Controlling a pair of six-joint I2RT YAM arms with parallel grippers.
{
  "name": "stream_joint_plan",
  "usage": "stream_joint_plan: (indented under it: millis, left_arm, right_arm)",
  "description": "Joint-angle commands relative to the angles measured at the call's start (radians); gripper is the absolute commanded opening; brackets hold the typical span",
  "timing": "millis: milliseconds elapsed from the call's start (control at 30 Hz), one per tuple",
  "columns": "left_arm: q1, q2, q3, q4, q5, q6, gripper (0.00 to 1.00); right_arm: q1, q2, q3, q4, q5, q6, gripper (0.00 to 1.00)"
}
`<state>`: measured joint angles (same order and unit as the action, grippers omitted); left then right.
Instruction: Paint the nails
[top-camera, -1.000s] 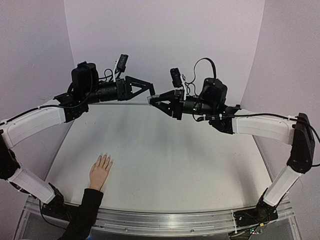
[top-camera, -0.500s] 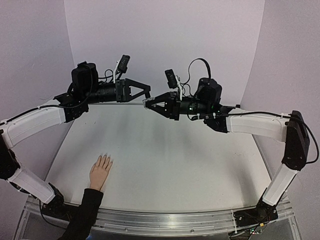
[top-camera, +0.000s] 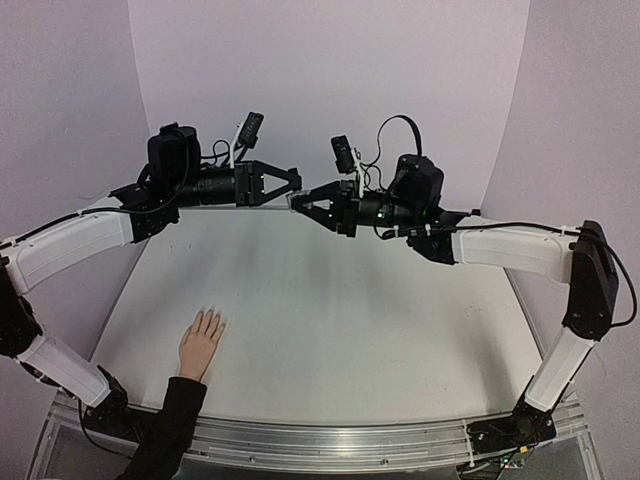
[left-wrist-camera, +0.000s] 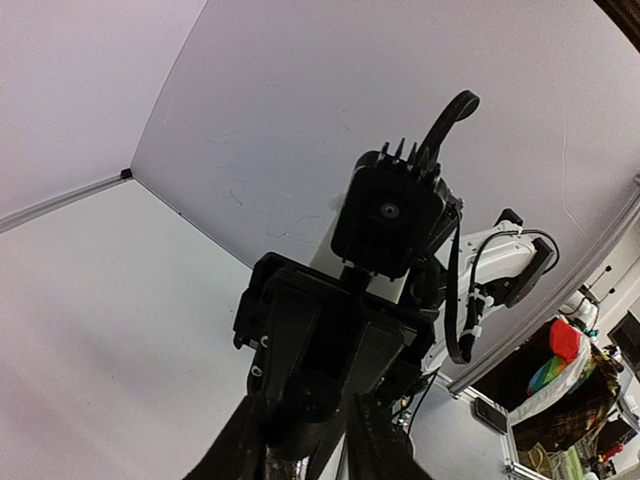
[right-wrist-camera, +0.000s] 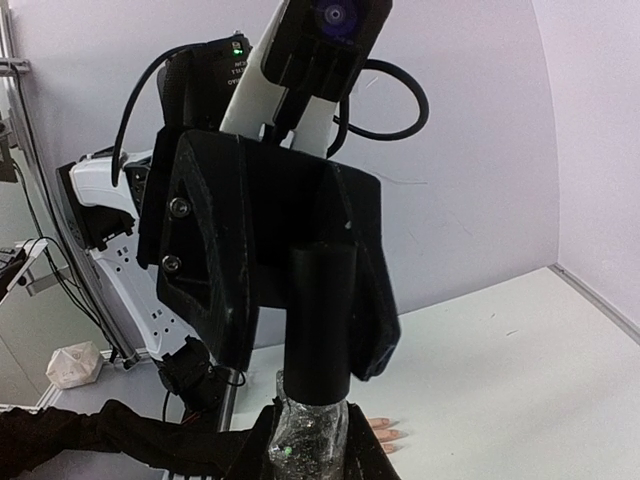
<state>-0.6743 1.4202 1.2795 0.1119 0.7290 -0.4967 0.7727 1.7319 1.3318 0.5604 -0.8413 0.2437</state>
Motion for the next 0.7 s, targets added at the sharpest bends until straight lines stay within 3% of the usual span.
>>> stream_joint_plan:
  millis: [0,67,133,200,233,267,333,467,567,667]
  left_arm:
    - [0.001,0.009,0.064,-0.013,-0.026,0.029,0.18]
    - [-0.001,0.009,0.072,-0.037,-0.072,0.040,0.05]
    - [-0.009,0.008,0.081,-0.065,-0.191,0.050,0.00]
    - [-0.050,0.014,0.114,-0.156,-0.465,0.060,0.00]
    - [-0.098,0.029,0.149,-0.222,-0.670,0.054,0.00]
    - [-0.122,0.059,0.196,-0.287,-0.865,0.043,0.00]
    - [-0.144,0.136,0.289,-0.405,-0.973,0.032,0.00]
    - [-0.147,0.158,0.307,-0.367,-0.893,0.033,0.00]
    - [-0.145,0.150,0.306,-0.346,-0.806,0.044,0.01]
    - [-0.143,0.129,0.282,-0.305,-0.683,0.070,0.16]
  right_arm:
    - [-0.004,0.007,0.038,0.045,0.091,-0.002,0.00]
    - [0.001,0.000,0.025,0.044,0.217,-0.001,0.00]
    - [0.038,-0.020,-0.010,0.036,0.487,-0.044,0.00]
    - [0.124,-0.034,-0.021,-0.014,0.933,-0.182,0.00]
    - [0.187,-0.013,0.013,-0.030,1.235,-0.258,0.00]
    - [0.216,0.013,0.045,-0.033,1.366,-0.337,0.00]
    - [0.254,0.064,0.103,-0.021,1.496,-0.462,0.00]
    - [0.266,0.074,0.107,0.001,1.487,-0.514,0.00]
    - [0.263,0.045,0.065,0.010,1.342,-0.543,0.00]
    - [0.250,-0.001,0.008,0.011,1.143,-0.539,0.00]
